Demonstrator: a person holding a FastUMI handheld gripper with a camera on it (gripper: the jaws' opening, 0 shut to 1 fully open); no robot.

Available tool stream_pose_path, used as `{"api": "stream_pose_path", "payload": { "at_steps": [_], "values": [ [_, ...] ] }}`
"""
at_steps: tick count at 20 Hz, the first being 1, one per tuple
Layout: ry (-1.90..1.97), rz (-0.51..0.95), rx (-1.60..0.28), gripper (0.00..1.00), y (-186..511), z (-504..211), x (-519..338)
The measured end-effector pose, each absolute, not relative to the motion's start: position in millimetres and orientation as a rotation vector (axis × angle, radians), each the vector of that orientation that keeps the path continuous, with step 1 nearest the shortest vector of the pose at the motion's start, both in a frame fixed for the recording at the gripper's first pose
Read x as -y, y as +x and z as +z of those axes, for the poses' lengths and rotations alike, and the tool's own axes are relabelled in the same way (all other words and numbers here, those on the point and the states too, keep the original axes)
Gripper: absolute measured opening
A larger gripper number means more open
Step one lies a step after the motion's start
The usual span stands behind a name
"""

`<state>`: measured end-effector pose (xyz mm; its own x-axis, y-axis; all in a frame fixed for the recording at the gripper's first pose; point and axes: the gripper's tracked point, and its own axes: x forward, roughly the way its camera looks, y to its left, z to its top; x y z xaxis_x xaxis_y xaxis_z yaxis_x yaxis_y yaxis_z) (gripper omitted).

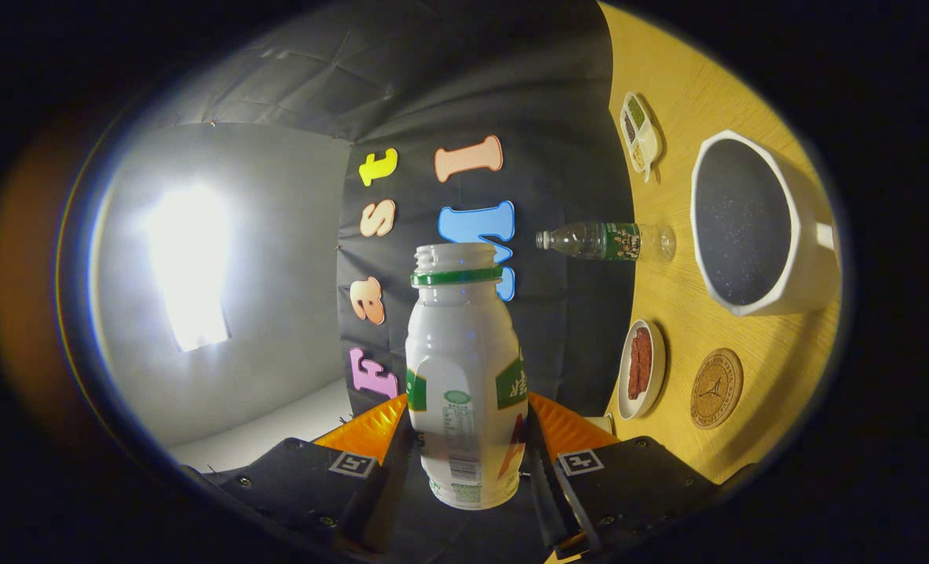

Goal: Take the bottle from table, then pour the juice into the cup, finally place the bottle on the coaster

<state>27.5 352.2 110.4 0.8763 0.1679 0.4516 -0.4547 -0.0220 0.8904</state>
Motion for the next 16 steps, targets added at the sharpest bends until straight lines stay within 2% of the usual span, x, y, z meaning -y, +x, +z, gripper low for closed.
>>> {"api": "stream_pose_path", "payload": {
  "at_steps": [16],
  "values": [
    [1.627,0.520,0.264,0.69,26.6,125.4,-348.4]
  ]
}}
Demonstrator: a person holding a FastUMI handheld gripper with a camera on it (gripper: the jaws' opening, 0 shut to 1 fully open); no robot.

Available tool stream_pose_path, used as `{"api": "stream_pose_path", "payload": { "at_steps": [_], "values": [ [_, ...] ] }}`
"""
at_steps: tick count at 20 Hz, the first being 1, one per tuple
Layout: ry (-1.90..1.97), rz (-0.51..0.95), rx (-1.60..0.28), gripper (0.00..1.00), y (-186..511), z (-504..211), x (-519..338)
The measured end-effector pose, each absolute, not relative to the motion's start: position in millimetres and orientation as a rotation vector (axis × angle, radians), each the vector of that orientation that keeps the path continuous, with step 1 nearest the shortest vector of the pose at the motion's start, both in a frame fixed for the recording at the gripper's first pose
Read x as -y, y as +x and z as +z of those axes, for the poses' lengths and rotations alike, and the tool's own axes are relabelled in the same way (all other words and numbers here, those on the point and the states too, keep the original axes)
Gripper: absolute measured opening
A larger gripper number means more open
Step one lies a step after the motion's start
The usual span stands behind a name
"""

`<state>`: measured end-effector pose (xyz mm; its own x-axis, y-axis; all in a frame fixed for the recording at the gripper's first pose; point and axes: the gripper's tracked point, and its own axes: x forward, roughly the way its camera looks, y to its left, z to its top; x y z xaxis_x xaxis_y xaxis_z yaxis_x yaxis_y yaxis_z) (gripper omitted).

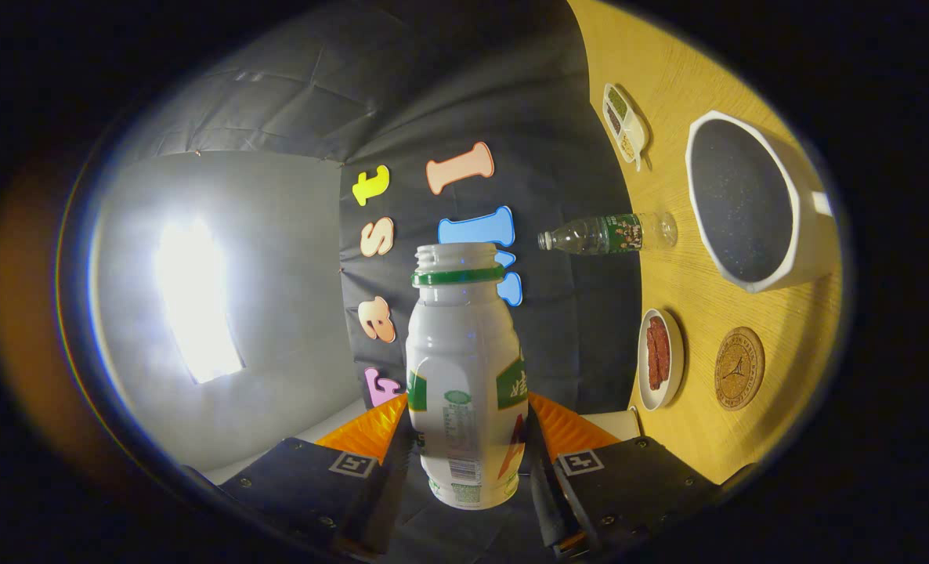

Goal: Take the bottle from table, then pour the juice into the cup, finally place the bottle on the coaster

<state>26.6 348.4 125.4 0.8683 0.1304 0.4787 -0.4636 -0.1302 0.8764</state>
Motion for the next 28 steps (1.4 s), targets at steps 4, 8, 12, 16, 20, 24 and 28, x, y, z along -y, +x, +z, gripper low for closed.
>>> {"api": "stream_pose_path", "payload": {
  "at_steps": [4,8,12,16,20,24,28],
  "values": [
    [1.643,0.525,0.264,0.69,25.2,126.4,-348.1],
    [1.638,0.531,0.262,0.69,25.9,127.3,-350.0],
    [1.645,0.536,0.263,0.69,25.2,128.3,-351.5],
    [1.653,0.542,0.264,0.69,24.7,128.3,-352.0],
    [1.656,0.550,0.261,0.69,23.1,128.2,-353.4],
    [1.664,0.553,0.263,0.69,23.2,129.8,-353.8],
    [1.671,0.552,0.268,0.69,23.2,130.5,-352.9]
  ]
}}
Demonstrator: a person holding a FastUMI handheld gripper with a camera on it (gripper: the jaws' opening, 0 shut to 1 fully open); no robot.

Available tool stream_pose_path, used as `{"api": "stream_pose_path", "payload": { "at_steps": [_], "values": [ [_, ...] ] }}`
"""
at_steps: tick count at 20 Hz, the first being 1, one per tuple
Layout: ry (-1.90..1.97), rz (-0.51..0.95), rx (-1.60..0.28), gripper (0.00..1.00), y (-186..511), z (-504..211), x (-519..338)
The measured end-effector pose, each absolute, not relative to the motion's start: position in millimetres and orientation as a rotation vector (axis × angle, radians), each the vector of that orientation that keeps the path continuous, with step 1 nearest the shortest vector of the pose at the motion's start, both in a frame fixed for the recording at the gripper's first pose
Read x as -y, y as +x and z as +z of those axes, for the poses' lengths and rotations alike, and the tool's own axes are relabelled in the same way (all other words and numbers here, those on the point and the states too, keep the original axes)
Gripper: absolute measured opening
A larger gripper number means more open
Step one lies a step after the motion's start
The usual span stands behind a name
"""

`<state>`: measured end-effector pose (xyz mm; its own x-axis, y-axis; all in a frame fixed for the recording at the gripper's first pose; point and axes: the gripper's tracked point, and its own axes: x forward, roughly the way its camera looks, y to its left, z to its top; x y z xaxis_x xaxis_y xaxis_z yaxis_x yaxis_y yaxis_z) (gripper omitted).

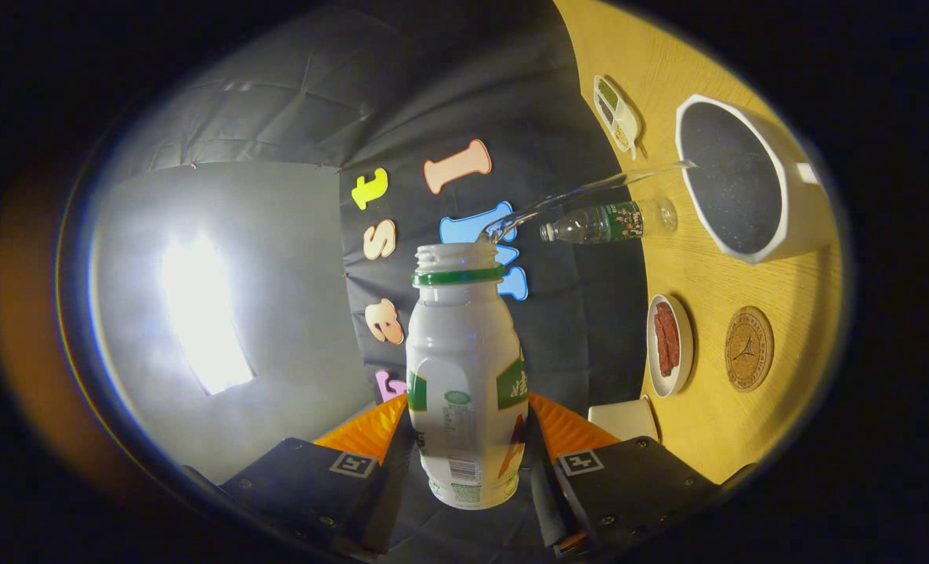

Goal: Take the bottle from table, then pour the juice into the cup, finally place the bottle on the coaster

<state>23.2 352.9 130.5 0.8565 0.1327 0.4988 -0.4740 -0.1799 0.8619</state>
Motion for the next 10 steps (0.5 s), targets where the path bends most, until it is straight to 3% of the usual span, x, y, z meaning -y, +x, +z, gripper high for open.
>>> {"api": "stream_pose_path", "payload": {
  "at_steps": [10],
  "values": [
    [1.698,0.569,0.259,0.69,21.3,134.4,-355.5]
  ]
}}
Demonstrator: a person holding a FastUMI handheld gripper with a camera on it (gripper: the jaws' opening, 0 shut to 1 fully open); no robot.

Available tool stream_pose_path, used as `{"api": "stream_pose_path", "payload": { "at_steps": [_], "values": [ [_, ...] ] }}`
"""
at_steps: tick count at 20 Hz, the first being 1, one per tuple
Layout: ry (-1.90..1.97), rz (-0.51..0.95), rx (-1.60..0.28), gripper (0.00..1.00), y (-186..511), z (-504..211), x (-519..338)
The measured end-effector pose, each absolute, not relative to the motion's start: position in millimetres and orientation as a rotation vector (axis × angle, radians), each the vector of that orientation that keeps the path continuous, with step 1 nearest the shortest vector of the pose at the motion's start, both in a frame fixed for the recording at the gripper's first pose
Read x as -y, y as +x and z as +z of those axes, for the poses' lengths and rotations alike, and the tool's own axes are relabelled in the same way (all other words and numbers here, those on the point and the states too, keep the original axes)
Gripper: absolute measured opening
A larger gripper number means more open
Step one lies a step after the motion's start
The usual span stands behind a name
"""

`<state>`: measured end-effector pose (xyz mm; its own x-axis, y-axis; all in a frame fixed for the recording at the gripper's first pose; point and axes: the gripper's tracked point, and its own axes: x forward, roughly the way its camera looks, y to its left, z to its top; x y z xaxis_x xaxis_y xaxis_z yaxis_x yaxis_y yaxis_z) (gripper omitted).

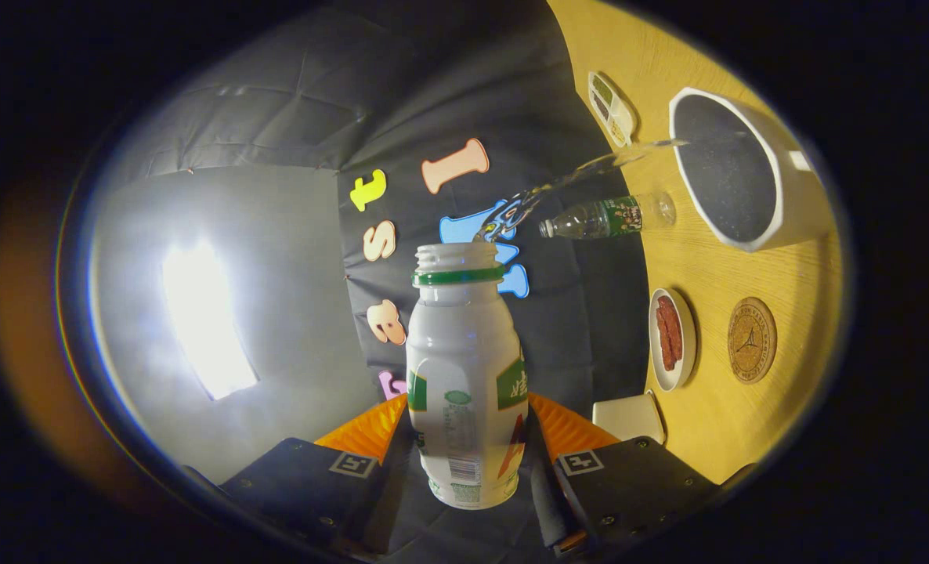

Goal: Take the bottle from table, then pour the juice into the cup, finally place the bottle on the coaster

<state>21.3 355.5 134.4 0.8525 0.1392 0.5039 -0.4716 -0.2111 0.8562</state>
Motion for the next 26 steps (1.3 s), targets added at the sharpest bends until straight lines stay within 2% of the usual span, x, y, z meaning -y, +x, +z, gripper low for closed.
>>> {"api": "stream_pose_path", "payload": {
  "at_steps": [26],
  "values": [
    [1.750,0.586,0.234,0.69,16.1,129.7,-359.9]
  ]
}}
